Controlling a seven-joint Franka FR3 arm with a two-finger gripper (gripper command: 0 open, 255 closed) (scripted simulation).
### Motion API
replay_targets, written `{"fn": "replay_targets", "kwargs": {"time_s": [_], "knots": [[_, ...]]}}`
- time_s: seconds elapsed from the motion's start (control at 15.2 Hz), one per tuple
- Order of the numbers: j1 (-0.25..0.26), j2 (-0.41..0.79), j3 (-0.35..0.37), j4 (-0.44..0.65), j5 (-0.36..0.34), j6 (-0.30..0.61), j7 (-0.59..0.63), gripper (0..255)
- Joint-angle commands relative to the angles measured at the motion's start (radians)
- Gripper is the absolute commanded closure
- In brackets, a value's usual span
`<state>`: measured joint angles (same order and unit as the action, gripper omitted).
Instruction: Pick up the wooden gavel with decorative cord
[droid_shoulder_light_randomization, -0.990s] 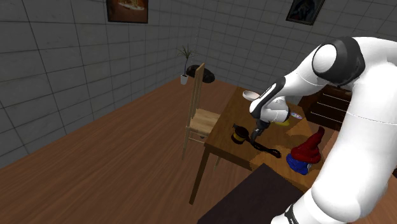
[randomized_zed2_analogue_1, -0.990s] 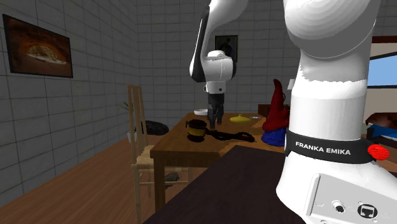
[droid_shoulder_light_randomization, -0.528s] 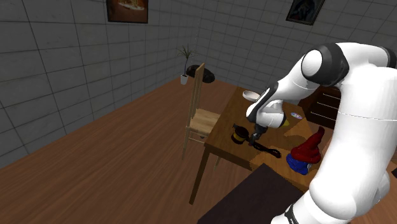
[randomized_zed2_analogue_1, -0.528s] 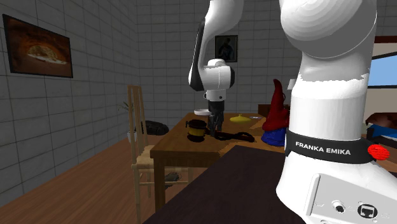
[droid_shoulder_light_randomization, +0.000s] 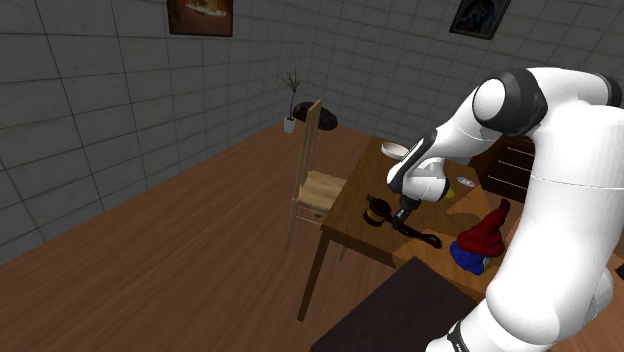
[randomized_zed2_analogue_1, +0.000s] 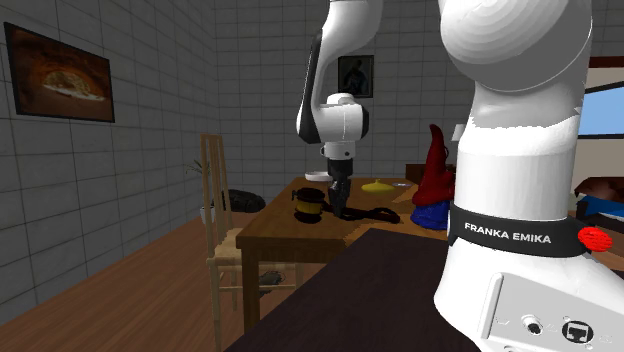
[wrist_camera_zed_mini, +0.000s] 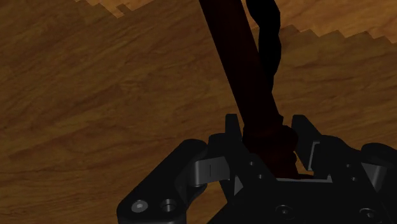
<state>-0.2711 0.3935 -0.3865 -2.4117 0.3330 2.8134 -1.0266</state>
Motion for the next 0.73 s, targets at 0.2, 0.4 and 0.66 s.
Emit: {"fn": "replay_targets", "kwargs": {"time_s": [0.2, 0.4, 0.66], "knots": [[0.020, -0.027, -0.024, -0.007, -0.025, -0.023, 0.018, 255], [0.048, -0.070, -0.060, -0.015, -0.065, -0.056, 0.047, 255], [0.080, -0.127, -0.104, -0.022, -0.124, -0.101, 0.088, 255]]}}
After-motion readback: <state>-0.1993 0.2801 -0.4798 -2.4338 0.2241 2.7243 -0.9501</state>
